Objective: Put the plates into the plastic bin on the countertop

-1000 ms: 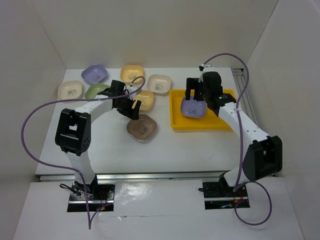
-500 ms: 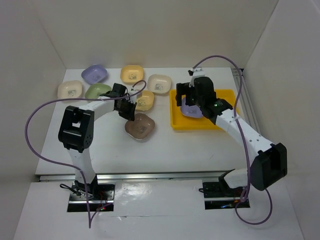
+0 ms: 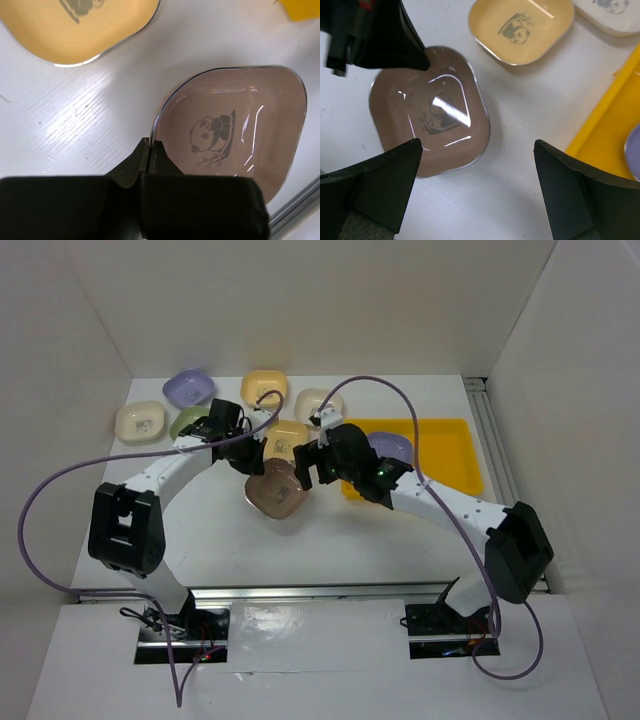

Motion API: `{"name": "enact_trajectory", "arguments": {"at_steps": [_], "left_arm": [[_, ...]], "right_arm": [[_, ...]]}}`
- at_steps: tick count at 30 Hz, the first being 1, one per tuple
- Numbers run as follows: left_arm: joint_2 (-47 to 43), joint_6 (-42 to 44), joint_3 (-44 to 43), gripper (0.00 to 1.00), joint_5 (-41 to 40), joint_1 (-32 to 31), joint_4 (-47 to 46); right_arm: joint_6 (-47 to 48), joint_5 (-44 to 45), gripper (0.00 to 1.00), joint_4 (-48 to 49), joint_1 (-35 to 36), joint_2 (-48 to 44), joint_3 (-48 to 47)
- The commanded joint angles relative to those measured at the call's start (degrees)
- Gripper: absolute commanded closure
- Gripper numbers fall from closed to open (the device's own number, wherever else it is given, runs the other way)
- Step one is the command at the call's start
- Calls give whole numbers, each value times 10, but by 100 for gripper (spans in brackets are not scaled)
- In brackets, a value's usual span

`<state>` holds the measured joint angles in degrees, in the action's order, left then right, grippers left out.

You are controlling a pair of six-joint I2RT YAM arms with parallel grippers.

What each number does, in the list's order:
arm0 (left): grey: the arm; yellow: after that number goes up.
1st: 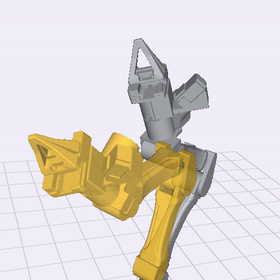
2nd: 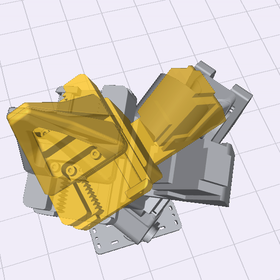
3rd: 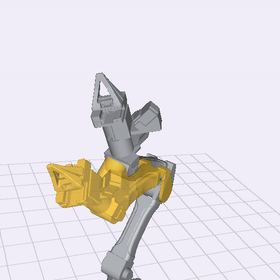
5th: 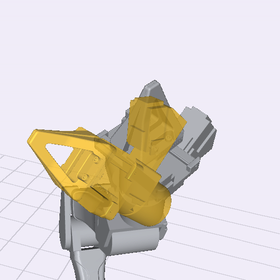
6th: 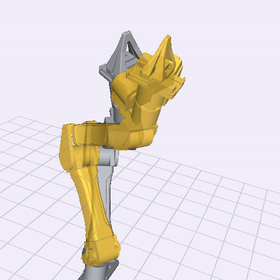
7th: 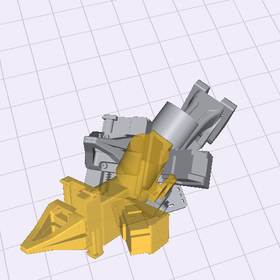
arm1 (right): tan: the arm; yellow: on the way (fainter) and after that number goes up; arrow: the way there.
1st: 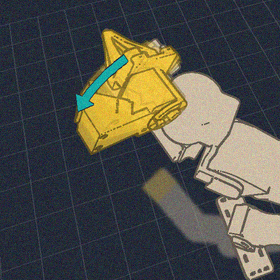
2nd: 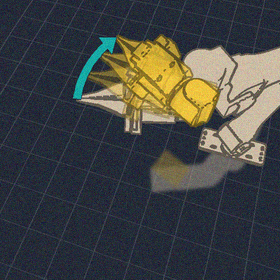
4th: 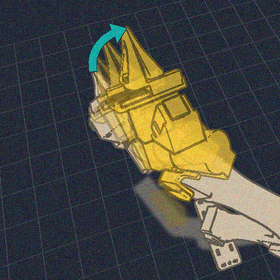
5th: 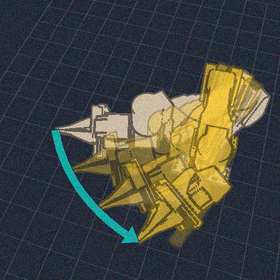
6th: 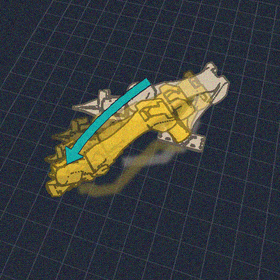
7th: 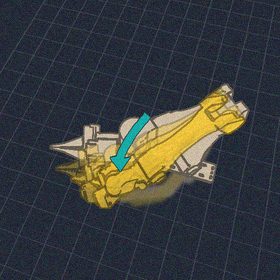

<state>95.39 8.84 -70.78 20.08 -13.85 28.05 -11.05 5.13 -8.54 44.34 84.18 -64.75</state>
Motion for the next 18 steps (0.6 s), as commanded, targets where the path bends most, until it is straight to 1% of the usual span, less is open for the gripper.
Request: {"name": "enact_trajectory", "arguments": {"at_steps": [1,7,9,11,12,13,14,15,16,17,18], "left_arm": [[-26,7,-31,100,39,-15,39],[-43,23,-37,100,82,-22,66],[-48,28,-37,100,82,-22,66],[-54,28,-32,100,82,-22,66],[-54,28,-32,100,82,-22,66],[-54,28,-32,100,82,-22,66],[-54,28,-32,100,76,-22,66],[-54,28,-32,100,76,-22,66],[-54,28,-37,100,76,-22,66],[-54,28,-45,98,76,-22,66],[-54,20,-45,92,76,-22,66]], "right_arm": [[2,1,0,54,22,47,-11],[29,22,1,90,44,98,-22],[42,27,6,90,44,115,-29],[42,27,24,84,44,122,-36],[47,27,39,84,44,122,-36],[47,22,58,84,44,122,-36],[47,22,85,84,50,122,-36],[47,28,94,84,50,122,-36],[47,37,100,84,50,122,-36],[47,43,100,84,50,122,-36],[42,48,100,76,50,117,-36]]}}
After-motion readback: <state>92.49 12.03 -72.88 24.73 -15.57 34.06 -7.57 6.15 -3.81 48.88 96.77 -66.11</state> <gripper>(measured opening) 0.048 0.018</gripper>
